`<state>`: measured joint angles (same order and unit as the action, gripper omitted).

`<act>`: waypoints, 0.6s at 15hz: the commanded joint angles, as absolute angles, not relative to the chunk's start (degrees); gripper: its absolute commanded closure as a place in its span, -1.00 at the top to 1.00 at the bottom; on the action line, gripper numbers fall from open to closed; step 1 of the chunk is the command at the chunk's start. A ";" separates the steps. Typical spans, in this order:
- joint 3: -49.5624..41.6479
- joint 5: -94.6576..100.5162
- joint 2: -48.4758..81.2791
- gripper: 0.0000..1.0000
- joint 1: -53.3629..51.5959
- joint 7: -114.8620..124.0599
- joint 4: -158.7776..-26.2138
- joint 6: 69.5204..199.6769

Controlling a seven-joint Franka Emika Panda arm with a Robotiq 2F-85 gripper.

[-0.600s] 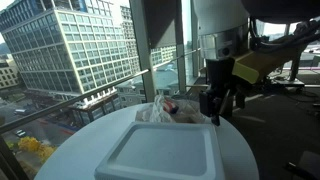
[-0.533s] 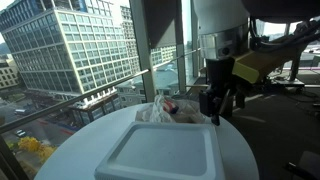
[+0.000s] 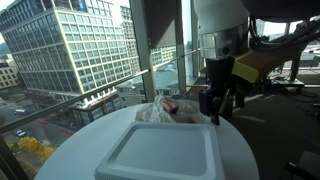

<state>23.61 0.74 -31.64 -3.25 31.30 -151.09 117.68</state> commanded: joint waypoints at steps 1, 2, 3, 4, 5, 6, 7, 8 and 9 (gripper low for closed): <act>22.14 1.65 -31.30 1.00 -4.76 32.03 -151.03 117.58; 22.14 1.65 -31.30 1.00 -4.76 32.03 -151.03 117.58; 22.14 1.65 -31.30 1.00 -4.76 32.03 -151.03 117.58; 21.96 2.55 -30.12 1.00 -3.98 32.01 -150.90 118.53; 21.65 4.15 -28.41 1.00 -2.94 31.67 -150.56 119.58; 21.22 5.98 -26.89 1.00 -2.15 31.26 -150.35 121.29; 21.04 9.19 -24.45 1.00 -0.71 31.38 -149.78 123.41; 20.81 12.50 -22.15 1.00 0.57 31.79 -149.13 125.14; 20.40 16.47 -19.17 1.00 2.23 32.26 -148.36 128.03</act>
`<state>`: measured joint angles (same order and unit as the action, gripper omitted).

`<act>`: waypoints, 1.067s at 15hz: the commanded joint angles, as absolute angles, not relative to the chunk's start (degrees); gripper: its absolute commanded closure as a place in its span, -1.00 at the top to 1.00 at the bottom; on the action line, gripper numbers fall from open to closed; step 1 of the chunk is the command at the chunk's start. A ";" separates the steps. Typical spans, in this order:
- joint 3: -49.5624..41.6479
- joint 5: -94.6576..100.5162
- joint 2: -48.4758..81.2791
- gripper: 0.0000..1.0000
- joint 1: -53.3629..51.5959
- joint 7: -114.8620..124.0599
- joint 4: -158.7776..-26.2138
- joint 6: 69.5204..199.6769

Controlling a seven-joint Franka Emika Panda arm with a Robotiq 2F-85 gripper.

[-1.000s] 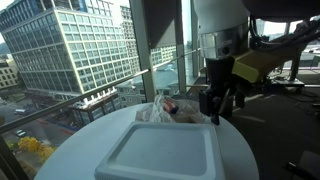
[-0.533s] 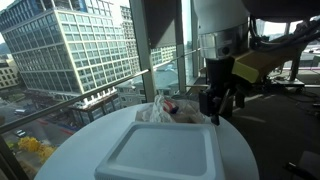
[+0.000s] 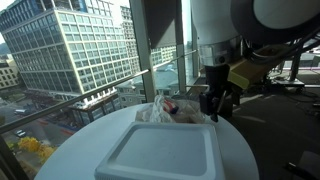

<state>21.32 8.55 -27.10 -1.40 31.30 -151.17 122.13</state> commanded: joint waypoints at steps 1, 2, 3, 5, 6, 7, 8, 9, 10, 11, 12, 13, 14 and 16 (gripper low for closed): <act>19.89 19.78 -16.75 1.00 3.35 32.60 -147.67 130.33; 19.22 24.01 -12.92 1.00 5.11 33.23 -146.26 133.56; 18.56 27.38 -10.10 1.00 6.06 34.33 -145.00 135.63; 16.27 32.95 -3.26 1.00 6.59 35.75 -141.19 139.88; 14.84 35.57 0.56 1.00 6.26 37.01 -138.66 142.29; 13.18 37.85 3.71 1.00 5.42 38.22 -136.29 144.15; 11.38 40.39 7.27 1.00 4.31 39.80 -133.42 146.30; 9.58 41.92 10.07 1.00 2.99 40.49 -130.97 148.19; 7.60 45.54 12.78 1.00 1.53 42.36 -128.22 149.93; 5.61 47.83 15.37 1.00 0.01 43.08 -125.63 151.35; 7.43 51.09 18.15 1.00 2.31 44.62 -123.08 152.33; 6.33 52.66 20.57 1.00 1.52 45.26 -120.84 153.10; 5.90 54.30 22.99 1.00 1.36 46.28 -118.78 153.67; 5.77 54.55 27.31 1.00 1.86 46.87 -115.58 155.66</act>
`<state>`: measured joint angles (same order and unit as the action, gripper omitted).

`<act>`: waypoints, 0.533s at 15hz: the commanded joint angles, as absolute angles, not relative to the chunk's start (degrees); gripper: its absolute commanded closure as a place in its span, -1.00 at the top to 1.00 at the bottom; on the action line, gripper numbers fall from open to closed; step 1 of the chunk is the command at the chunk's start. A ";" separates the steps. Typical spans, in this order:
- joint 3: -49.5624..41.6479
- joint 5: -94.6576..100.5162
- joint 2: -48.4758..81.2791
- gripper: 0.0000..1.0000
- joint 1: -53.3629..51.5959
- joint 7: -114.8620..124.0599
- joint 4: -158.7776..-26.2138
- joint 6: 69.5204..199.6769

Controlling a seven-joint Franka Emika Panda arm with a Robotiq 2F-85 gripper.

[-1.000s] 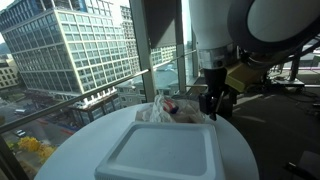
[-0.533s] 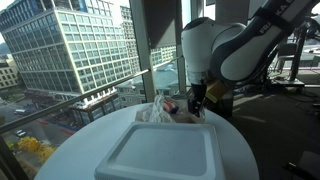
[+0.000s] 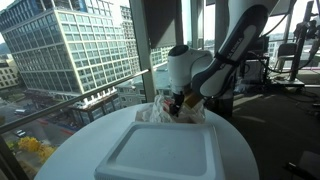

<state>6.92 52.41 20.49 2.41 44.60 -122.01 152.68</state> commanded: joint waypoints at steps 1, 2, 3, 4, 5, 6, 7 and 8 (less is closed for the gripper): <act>5.46 55.04 29.10 1.00 1.83 47.63 -114.14 156.73; 4.64 56.30 31.20 1.00 1.35 48.74 -112.44 158.05; 4.28 56.75 32.79 1.00 1.20 49.03 -111.09 158.88; 3.77 57.54 34.43 1.00 1.08 49.49 -109.70 160.00; 3.37 58.33 35.87 1.00 1.08 49.78 -108.46 160.92; 3.05 58.94 37.26 1.00 1.23 49.45 -107.38 161.84; 2.91 59.33 38.50 1.00 1.53 48.78 -106.51 162.84; 3.17 58.97 39.38 0.98 2.09 48.09 -106.18 163.42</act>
